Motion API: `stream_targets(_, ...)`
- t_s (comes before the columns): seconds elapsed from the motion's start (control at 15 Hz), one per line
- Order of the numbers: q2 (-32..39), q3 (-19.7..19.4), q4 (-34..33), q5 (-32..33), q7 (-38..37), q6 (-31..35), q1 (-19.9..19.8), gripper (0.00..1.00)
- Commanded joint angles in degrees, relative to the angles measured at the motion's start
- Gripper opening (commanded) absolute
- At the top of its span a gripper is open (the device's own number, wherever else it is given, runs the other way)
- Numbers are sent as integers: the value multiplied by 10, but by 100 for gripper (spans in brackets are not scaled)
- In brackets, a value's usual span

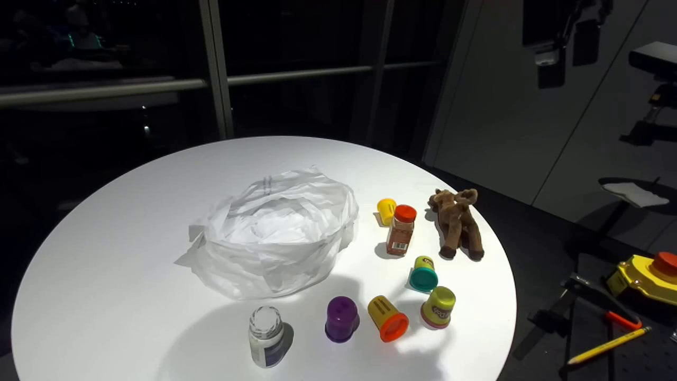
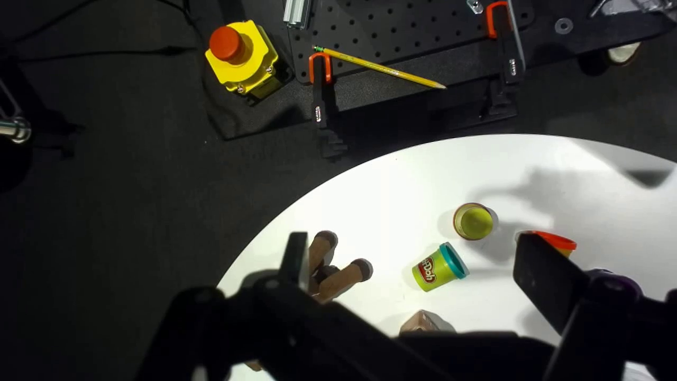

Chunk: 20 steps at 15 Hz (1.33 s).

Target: Pick up all the objects from the table and put them on the plastic

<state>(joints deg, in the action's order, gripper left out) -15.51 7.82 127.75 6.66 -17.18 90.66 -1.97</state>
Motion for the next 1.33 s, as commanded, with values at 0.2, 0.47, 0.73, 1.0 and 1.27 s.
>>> stream_targets(0.2,1,-11,-1,2,-2,-1,12,100)
stream_targets(0.47,1,-11,-1,2,-2,-1,12,100)
stream_targets(0.73,20,-26,-20,-25,6,27,8,100)
stream_targets(1.0,68,-67,-65,-99,23,123,-4,100)
stream_targets(1.27,143,-102,-117,-143,27,213,-15,100)
